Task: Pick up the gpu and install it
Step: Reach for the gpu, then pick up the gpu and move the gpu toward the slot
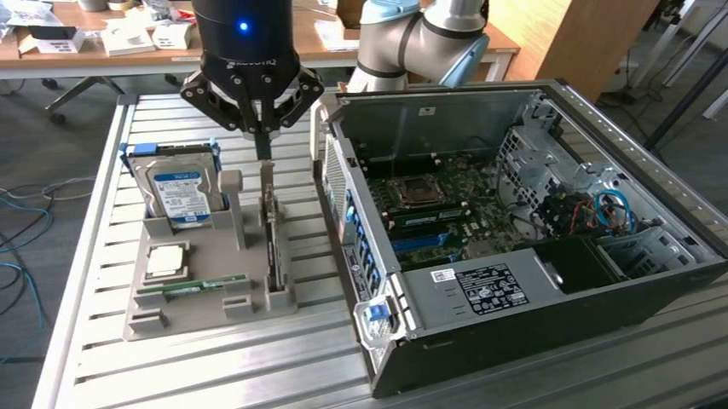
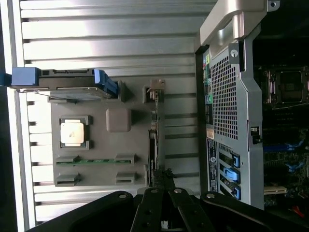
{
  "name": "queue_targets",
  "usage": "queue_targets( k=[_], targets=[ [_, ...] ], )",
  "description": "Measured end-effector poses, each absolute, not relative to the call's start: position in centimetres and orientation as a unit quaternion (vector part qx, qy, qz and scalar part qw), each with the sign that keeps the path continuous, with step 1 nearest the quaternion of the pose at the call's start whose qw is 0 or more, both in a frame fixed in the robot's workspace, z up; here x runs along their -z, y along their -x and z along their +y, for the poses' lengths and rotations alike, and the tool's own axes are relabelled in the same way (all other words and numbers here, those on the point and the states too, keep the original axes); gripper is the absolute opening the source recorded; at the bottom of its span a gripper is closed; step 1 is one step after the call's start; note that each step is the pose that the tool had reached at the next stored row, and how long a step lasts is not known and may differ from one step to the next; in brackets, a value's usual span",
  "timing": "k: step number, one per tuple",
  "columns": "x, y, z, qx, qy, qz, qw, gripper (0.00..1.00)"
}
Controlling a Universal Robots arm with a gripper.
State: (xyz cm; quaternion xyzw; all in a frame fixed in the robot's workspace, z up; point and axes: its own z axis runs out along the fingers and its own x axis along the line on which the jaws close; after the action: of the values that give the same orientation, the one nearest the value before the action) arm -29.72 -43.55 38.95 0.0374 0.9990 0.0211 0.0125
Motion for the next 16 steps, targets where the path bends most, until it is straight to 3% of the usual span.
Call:
queue_targets(
  k=[16],
  targets=[
    [-38.95, 29.81, -43.55, -0.021, -0.037, 0.999, 0.013, 0.11]
  ],
)
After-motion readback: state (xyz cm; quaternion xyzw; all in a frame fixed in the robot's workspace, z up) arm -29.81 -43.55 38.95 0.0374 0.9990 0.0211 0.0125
